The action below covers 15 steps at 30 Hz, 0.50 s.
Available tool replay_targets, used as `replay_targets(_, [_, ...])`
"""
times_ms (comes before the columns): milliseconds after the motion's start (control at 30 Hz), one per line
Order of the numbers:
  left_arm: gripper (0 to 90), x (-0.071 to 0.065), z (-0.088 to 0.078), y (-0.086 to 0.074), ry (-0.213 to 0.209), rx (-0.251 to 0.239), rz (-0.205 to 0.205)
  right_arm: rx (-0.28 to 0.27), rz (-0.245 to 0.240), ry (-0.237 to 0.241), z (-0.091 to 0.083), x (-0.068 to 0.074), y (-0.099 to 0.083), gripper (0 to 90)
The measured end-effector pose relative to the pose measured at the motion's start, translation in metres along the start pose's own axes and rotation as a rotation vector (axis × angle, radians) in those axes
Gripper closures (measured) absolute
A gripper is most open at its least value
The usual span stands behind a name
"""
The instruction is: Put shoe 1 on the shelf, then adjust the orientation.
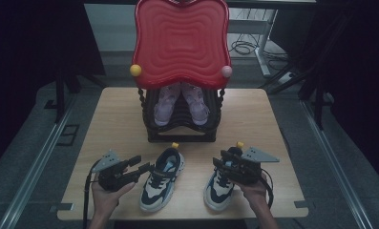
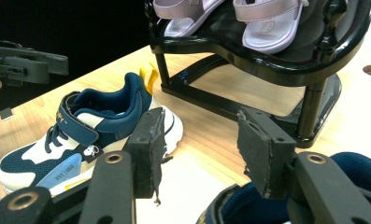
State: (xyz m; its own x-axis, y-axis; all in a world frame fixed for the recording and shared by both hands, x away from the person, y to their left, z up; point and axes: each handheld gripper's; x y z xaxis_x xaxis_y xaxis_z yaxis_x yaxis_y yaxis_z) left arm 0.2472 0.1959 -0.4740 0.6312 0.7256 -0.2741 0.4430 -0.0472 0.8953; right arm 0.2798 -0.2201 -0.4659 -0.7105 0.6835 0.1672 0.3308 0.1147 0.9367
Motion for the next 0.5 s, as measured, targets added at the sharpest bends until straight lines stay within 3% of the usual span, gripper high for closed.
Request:
replay_targets(367, [48.4,-0.017,0.002,0.003,-0.043,0.020,0.029,-0.019,-0.003,-0.019,-0.007,-0.004,0.002,51.6])
replay_targets(500, [53.5,-0.027,0.004,0.006,-0.071,0.036,0.039,-0.013,-0.011,-0.021,-0.005,-0.003,0.001,51.5])
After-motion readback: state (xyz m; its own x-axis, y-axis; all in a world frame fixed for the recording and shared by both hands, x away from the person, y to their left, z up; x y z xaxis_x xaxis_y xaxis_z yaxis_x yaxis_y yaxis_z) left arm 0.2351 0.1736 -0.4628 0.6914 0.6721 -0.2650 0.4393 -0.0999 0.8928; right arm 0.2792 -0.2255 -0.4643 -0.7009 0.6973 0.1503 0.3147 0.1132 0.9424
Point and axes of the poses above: each handheld gripper's, and its own axes: z roughly forward along the jaws, y roughly out of its top, x roughly to its left, and after that the axes turned 2 degrees about -x, right-handed
